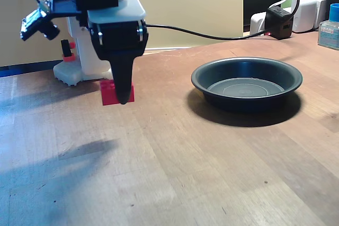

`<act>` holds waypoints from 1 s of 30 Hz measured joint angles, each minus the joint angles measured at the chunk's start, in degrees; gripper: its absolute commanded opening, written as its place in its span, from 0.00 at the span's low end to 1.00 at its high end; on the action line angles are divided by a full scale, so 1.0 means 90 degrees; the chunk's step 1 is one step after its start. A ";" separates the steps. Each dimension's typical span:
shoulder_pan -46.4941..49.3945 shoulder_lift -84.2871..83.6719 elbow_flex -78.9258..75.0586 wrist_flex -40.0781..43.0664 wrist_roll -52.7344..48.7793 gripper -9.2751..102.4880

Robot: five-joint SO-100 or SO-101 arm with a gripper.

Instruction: Grasp a lego block and put it in the bin.

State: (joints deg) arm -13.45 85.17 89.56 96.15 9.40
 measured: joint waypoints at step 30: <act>-0.3340 0.1279 0.0674 0.0352 0.4580 0.08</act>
State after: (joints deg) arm -43.51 96.68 95.62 99.32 50.62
